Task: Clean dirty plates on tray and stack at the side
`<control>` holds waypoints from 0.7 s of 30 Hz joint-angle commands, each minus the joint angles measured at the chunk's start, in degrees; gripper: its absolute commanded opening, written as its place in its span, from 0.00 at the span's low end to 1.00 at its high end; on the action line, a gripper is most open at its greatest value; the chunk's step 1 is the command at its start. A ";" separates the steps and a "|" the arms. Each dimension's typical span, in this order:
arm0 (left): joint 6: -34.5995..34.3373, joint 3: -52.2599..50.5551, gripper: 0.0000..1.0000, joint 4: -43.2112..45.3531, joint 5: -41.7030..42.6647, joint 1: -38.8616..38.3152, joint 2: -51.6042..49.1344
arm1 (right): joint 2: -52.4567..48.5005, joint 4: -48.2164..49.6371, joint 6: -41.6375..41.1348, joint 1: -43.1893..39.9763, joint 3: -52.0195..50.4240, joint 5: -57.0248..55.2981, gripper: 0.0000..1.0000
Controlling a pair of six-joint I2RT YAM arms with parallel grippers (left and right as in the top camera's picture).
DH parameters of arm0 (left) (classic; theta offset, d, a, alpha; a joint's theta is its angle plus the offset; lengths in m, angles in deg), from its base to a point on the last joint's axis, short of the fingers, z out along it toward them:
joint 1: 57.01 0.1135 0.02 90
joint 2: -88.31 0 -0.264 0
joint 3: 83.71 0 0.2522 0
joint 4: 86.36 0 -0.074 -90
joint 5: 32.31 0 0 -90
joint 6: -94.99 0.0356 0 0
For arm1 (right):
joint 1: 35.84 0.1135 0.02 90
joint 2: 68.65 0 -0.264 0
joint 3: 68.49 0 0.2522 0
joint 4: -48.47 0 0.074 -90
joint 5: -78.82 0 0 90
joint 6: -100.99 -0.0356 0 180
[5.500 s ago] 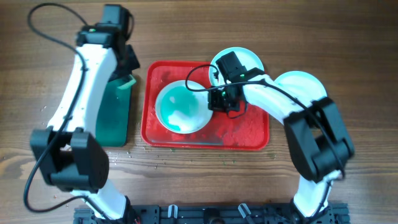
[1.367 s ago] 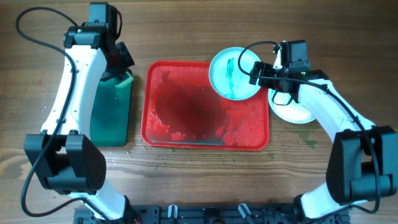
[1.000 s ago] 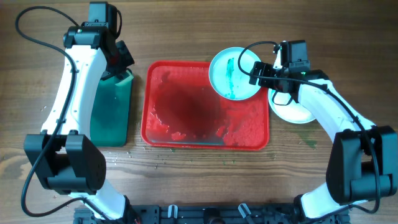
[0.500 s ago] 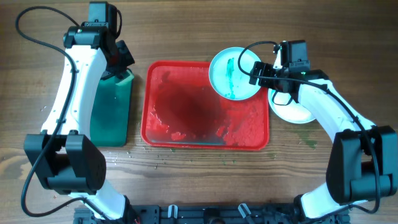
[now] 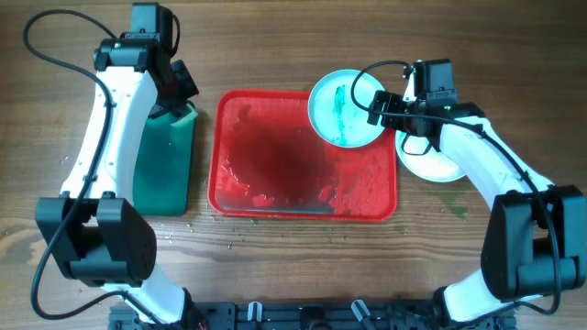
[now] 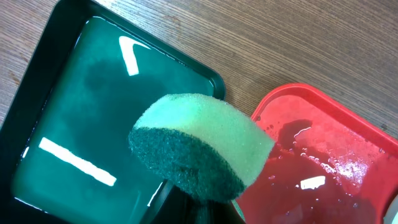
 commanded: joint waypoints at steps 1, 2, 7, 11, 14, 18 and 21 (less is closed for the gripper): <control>-1.16 0.20 0.04 -0.09 0.50 0.22 0.20 | -0.28 0.13 0.37 -0.07 1.11 -0.59 1.00; -1.16 0.20 0.04 -0.09 0.50 0.22 0.20 | -0.28 0.13 0.39 -0.07 1.11 -0.59 1.00; -1.16 0.20 0.04 0.11 0.50 0.22 0.20 | -0.28 0.13 0.39 -0.07 1.11 -0.59 1.00; -1.14 0.20 0.04 0.24 0.50 0.22 0.20 | -0.28 0.13 0.39 -0.07 1.11 -0.59 1.00; -1.14 0.20 0.04 0.46 0.50 0.24 0.20 | -0.28 0.13 0.39 -0.07 1.11 -0.59 1.00; -1.14 0.20 0.04 0.52 0.50 0.22 0.20 | -0.28 0.13 0.39 -0.07 1.11 -0.59 1.00; -0.87 0.20 0.04 0.33 0.48 0.22 0.20 | -0.28 0.13 0.39 -0.07 1.11 -0.59 1.00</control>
